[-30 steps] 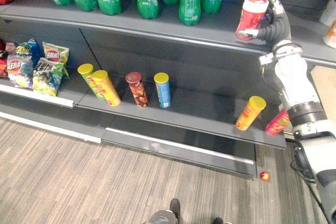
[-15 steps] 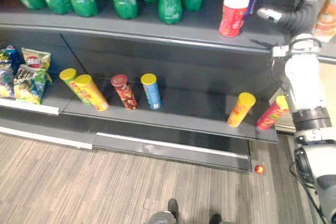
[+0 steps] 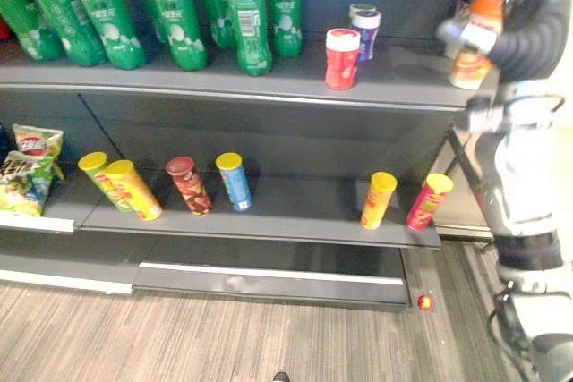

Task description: Put the gum and the chips on the shelf.

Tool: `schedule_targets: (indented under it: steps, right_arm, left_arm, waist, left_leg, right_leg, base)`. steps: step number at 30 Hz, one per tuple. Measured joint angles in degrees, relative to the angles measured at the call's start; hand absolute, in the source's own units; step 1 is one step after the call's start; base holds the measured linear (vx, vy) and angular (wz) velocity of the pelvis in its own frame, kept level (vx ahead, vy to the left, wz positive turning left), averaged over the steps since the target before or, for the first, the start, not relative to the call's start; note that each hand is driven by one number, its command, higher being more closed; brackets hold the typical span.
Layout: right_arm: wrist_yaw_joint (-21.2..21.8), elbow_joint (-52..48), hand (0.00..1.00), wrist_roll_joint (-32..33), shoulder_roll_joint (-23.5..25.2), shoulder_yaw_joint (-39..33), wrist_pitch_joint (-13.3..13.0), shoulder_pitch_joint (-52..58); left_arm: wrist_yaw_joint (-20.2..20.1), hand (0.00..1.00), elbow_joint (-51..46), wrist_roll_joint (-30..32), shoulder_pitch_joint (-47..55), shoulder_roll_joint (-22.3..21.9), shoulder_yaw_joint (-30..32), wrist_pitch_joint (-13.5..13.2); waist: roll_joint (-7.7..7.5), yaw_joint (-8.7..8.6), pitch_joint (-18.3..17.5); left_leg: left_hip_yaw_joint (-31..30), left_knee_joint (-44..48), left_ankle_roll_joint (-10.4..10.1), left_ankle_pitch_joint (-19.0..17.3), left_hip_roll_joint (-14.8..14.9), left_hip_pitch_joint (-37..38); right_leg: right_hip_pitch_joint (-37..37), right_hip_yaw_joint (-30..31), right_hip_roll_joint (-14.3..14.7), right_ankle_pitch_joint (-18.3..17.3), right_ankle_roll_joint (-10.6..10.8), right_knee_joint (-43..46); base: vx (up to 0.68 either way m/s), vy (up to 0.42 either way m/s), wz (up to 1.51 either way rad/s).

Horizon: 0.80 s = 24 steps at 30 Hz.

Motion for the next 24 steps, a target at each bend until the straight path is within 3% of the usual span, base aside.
schedule_targets:
  steps: [4,8,11,13,19,24]
  right_arm:
    - [9.25,-5.4,0.0,0.95,3.63,7.51,3.37,16.09]
    - [15.51,-5.53,0.0,2.83,4.77,11.93,5.33,25.92]
    - [19.06,-1.14,0.0,3.63,6.0,15.75,6.67,32.61]
    - [20.59,6.03,0.0,3.99,6.17,19.15,8.94,36.95]
    - [20.33,32.64,0.0,-0.62,10.44,20.66,9.91,41.83]
    - [13.52,52.79,0.0,-5.44,13.98,13.65,8.68,42.24]
  left_arm:
    - [0.79,0.0,0.12,-0.03,0.51,0.04,-0.05,-0.64]
    - [2.08,0.0,1.2,-0.34,0.45,0.05,-0.17,-1.21]
    - [2.78,0.0,1.73,-0.59,0.31,0.25,-0.77,-1.37]
    - [3.38,0.0,1.74,-0.63,0.13,0.65,-2.32,-1.44]
    - [3.95,0.0,2.13,-2.76,-0.18,0.87,-4.09,-1.2]
    - [4.7,0.0,2.12,-2.67,-0.28,0.54,-3.93,-0.47]
  waist:
    - [-0.44,-0.72,-0.78]
    - [-0.62,-1.45,-0.83]
    - [-0.66,-1.56,-0.91]
    - [-0.54,-1.57,-0.87]
    - [0.18,-2.01,-0.9]
    - [0.86,-3.0,-0.77]
  left_leg:
    - [1.75,0.0,-0.21,-0.13,0.32,-0.04]
    - [2.24,0.0,-0.33,-0.32,0.27,-0.06]
    - [3.12,0.0,-0.39,-0.59,0.26,-0.06]
    - [3.2,0.0,-0.38,-0.83,0.15,-0.08]
    - [3.18,0.0,-0.23,-1.52,-0.39,-0.05]
    - [2.93,0.0,-0.26,-2.01,-0.84,0.41]
  right_leg:
    - [-0.98,2.06,0.31,0.07,0.1,0.19]
    - [-1.59,2.78,0.26,0.41,0.35,0.55]
    - [-1.78,3.21,0.29,0.45,0.33,0.7]
    - [-1.77,3.39,0.2,0.35,0.38,0.68]
    - [-1.61,3.47,-0.22,0.28,0.39,0.68]
    - [-0.91,3.01,-0.67,0.17,0.49,0.7]
  base:
    - [0.0,0.007,-0.22]
    - [0.04,0.019,-0.1]
    - [0.05,0.015,-0.11]
    - [0.04,0.018,-0.03]
    - [0.06,0.026,0.0]
    - [0.06,0.031,0.05]
